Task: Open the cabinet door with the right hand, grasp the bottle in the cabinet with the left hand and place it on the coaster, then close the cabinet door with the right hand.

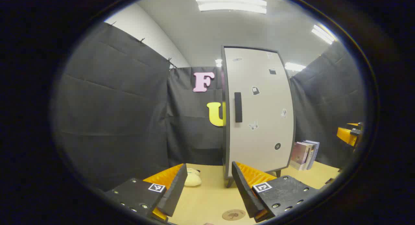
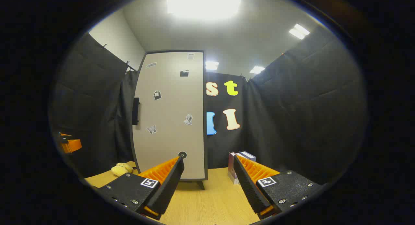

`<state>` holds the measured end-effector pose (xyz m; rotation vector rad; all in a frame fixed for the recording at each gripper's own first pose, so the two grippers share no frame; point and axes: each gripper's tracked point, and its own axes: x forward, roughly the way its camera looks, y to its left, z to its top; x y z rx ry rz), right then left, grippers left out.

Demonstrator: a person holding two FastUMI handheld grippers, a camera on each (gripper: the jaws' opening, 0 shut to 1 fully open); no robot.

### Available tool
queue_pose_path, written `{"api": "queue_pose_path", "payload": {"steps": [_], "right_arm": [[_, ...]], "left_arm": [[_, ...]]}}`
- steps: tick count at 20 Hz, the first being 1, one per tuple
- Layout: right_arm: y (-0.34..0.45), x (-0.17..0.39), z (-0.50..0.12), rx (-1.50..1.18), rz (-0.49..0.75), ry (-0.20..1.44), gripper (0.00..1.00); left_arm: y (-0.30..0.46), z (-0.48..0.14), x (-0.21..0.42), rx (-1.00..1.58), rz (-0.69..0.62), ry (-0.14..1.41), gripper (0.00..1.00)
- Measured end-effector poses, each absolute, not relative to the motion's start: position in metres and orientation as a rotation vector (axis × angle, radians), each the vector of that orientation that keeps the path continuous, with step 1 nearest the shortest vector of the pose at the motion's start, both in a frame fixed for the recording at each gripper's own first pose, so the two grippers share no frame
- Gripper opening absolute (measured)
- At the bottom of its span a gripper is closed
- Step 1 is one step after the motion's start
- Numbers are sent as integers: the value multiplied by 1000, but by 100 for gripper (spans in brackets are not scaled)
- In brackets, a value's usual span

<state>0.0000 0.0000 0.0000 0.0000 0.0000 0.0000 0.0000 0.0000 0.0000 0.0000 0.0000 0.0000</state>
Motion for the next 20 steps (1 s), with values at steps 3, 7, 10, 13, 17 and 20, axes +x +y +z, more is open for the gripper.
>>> {"api": "queue_pose_path", "payload": {"steps": [3, 7, 10, 13, 17, 20], "right_arm": [[-2, 1, 0, -1, 1, -4, 95], [-6, 7, -7, 13, 7, 17, 95], [-7, 10, -6, 16, 8, 16, 95], [-7, 11, -3, 6, 15, 12, 95], [-3, 13, -6, 5, 25, 20, 95], [0, 16, -8, 3, 36, 30, 95]], "left_arm": [[-7, -5, 0, 1, 2, 16, 82], [-9, -5, -1, -1, 15, 20, 82], [-6, -4, -3, 3, 27, 16, 86], [-5, -4, -3, 9, 32, 15, 82], [-3, -4, -4, 13, 36, 12, 82], [-1, -2, -4, 18, 40, 6, 82]]}}
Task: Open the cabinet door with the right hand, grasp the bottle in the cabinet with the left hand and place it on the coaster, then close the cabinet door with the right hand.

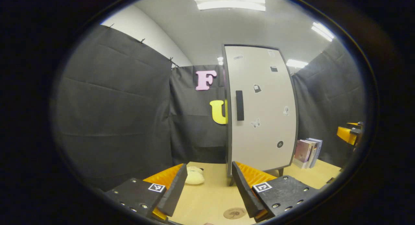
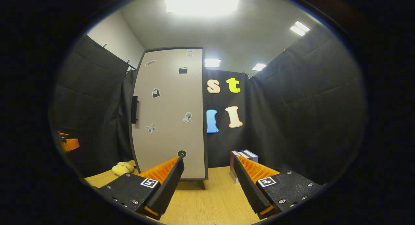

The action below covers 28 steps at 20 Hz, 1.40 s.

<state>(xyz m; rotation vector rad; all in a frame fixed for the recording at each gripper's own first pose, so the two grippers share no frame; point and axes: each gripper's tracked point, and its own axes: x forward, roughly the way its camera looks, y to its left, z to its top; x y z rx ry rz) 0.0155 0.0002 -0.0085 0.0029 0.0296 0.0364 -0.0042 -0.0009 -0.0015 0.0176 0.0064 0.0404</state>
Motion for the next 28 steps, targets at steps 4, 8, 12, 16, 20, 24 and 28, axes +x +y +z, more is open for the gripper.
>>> {"api": "queue_pose_path", "payload": {"steps": [4, 8, 12, 16, 20, 24, 28], "right_arm": [[11, 20, -9, 8, 61, 44, 95], [35, 36, 0, 27, 101, 55, 95], [64, 60, 15, 30, 149, 47, 95], [97, 80, 36, 45, 190, 11, 95], [143, 101, 59, 55, 256, -29, 95], [186, 123, 83, 52, 301, -63, 94], [226, 145, 97, 70, 335, -75, 95]], "left_arm": [[0, 0, -6, 18, 42, 2, 82], [7, 5, -9, 24, 68, -4, 86], [31, 8, -17, 37, 104, -4, 86], [69, 10, -44, 51, 158, -14, 86], [101, 3, -62, 49, 217, -4, 82], [134, -1, -82, 47, 287, 6, 82], [166, -6, -98, 40, 355, 15, 86]]}}
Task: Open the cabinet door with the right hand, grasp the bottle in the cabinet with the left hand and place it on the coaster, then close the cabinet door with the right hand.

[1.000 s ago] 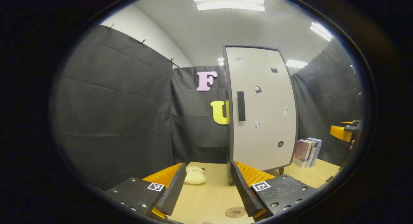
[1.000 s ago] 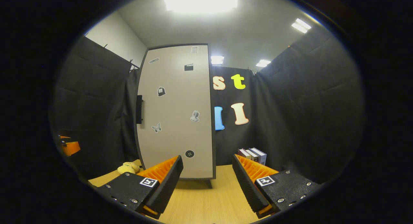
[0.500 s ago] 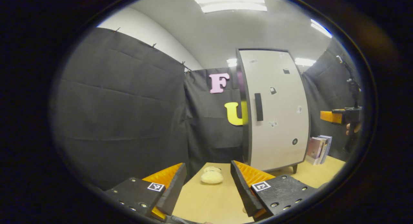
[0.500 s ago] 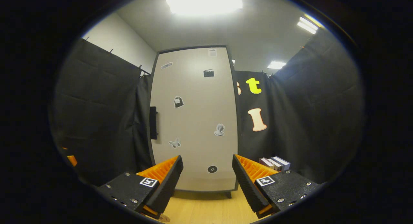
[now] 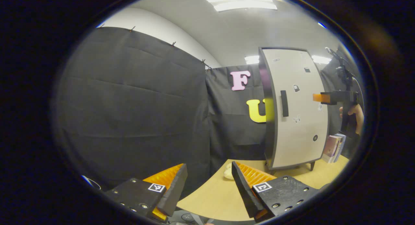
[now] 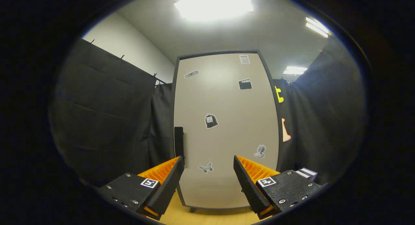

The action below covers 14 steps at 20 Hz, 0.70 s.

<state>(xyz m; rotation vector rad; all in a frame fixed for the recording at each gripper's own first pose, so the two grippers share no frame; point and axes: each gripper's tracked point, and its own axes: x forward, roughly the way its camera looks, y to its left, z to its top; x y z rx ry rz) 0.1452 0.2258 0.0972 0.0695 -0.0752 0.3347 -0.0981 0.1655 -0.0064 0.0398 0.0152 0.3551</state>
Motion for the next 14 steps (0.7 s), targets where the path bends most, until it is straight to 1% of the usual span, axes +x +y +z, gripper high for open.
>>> {"api": "queue_pose_path", "payload": {"steps": [3, 4, 12, 13, 14], "right_arm": [[252, 163, 103, 68, 352, -64, 95], [263, 169, 103, 72, 365, -54, 95], [319, 218, 98, 83, 388, 19, 94], [325, 224, 97, 74, 391, 26, 94], [331, 230, 94, 61, 393, 30, 92]], "left_arm": [[186, -16, -108, 40, 394, 39, 86], [192, -18, -112, 41, 406, 45, 82], [229, -24, -126, 37, 466, 62, 82], [232, -25, -128, 34, 471, 61, 86], [237, -25, -129, 30, 477, 59, 86]]}}
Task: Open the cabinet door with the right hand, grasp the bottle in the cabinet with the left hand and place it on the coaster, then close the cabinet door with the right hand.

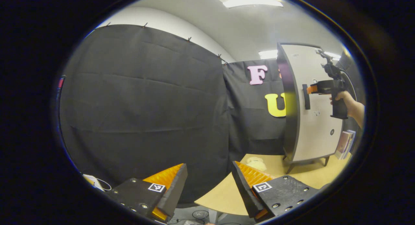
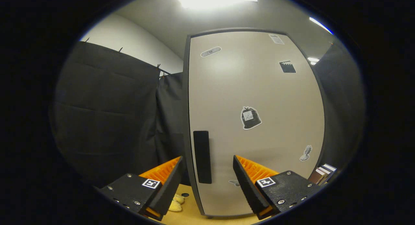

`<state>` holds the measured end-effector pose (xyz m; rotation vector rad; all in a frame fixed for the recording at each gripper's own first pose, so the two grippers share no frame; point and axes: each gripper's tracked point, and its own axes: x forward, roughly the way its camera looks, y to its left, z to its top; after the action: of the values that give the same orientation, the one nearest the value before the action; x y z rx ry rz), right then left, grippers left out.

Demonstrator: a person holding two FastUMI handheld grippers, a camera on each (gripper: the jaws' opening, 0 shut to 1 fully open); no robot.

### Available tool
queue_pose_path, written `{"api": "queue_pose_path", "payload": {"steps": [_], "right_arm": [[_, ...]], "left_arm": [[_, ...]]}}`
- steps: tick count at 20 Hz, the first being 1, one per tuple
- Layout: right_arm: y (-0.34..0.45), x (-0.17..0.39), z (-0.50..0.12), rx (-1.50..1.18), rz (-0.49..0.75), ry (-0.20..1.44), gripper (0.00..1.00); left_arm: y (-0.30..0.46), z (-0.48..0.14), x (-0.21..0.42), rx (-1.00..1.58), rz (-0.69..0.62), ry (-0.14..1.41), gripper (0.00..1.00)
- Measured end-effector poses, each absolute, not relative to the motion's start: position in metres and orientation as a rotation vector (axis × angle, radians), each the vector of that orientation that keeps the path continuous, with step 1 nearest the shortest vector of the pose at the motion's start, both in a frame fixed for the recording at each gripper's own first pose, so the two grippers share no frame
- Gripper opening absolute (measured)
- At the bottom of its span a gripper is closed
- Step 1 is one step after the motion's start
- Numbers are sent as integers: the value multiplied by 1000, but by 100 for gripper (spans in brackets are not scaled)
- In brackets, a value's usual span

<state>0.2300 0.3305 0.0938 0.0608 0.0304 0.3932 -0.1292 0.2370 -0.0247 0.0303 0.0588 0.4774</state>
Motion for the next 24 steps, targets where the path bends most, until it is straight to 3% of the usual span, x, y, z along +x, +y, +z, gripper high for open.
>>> {"api": "queue_pose_path", "payload": {"steps": [6, 7, 9, 12, 13, 16, 20, 21, 24], "right_arm": [[355, 258, 80, 37, 363, 71, 73], [356, 261, 77, 31, 346, 90, 63], [356, 270, 76, 19, 317, 106, 51], [354, 273, 69, 25, 285, 151, 39], [354, 273, 69, 26, 284, 161, 37], [355, 273, 68, 13, 291, 186, 34], [355, 272, 67, 38, 315, 234, 33], [354, 269, 67, 39, 311, 239, 29], [352, 268, 67, 13, 322, 231, 20]], "left_arm": [[263, -21, -136, 27, 520, 37, 82], [265, -21, -138, 25, 523, 31, 86], [268, -24, -139, 23, 524, 30, 82], [271, -23, -139, 16, 525, 30, 86], [271, -22, -138, 13, 522, 26, 82], [271, -21, -137, 17, 507, 21, 86], [271, -20, -134, 4, 474, 8, 82], [272, -19, -135, 2, 463, 9, 86], [271, -13, -138, 11, 435, 1, 82]]}}
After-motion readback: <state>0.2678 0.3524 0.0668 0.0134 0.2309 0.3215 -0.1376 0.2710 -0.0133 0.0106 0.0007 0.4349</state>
